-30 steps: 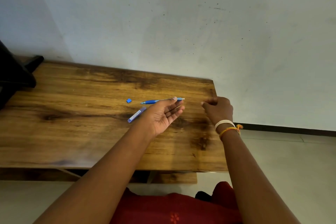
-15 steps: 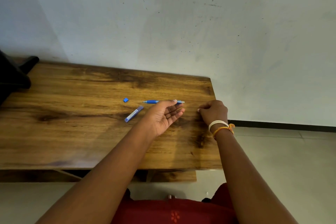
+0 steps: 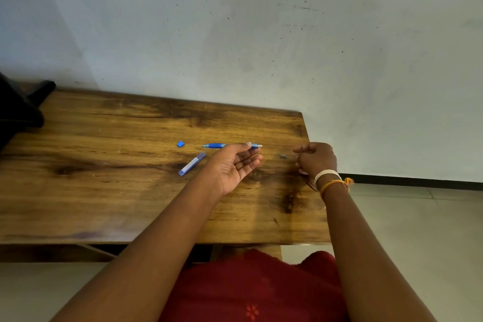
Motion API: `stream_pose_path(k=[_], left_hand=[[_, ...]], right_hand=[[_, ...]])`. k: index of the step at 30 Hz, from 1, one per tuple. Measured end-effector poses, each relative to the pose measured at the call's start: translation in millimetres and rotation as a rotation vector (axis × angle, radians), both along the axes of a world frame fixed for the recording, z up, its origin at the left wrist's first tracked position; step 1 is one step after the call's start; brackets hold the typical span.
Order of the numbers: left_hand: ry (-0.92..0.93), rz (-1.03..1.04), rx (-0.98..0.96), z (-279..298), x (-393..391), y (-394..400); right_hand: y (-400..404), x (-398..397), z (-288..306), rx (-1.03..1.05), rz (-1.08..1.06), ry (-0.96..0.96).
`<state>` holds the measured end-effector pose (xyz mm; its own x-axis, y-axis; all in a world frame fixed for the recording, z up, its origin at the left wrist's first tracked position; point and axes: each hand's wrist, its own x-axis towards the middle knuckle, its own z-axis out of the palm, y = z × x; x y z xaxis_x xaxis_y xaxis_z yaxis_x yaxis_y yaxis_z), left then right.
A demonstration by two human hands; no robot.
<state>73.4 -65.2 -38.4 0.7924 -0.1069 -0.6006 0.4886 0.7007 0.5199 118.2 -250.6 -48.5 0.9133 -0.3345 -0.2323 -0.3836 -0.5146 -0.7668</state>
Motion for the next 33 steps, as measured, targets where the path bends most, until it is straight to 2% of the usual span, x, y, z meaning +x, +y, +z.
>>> stream_pose_path(k=[4, 7, 14, 18, 25, 28, 33], left_hand=[[0.004, -0.007, 0.006, 0, 0, -2], [0.002, -0.015, 0.014, 0, -1, -5], [0.004, -0.01, 0.037, 1, 0, -3], [0.009, 0.024, 0.041, 2, 0, -1], [-0.01, 0.116, 0.054, 3, 2, 10], [-0.039, 0.148, 0.06, 4, 4, 15], [-0.077, 0.156, 0.073, 6, 4, 20]], right_hand=[[2, -1, -1, -0.083, 0.142, 0.064], [10, -4, -3, -0.167, 0.237, 0.021], [15, -5, -10, -0.27, 0.201, -0.072], [23, -2, -3, 0.074, 0.129, -0.112], [46, -4, 17, 0.574, 0.322, -0.15], [52, -4, 20, 0.661, 0.339, -0.137], [57, -4, 15, 0.605, 0.401, -0.173]])
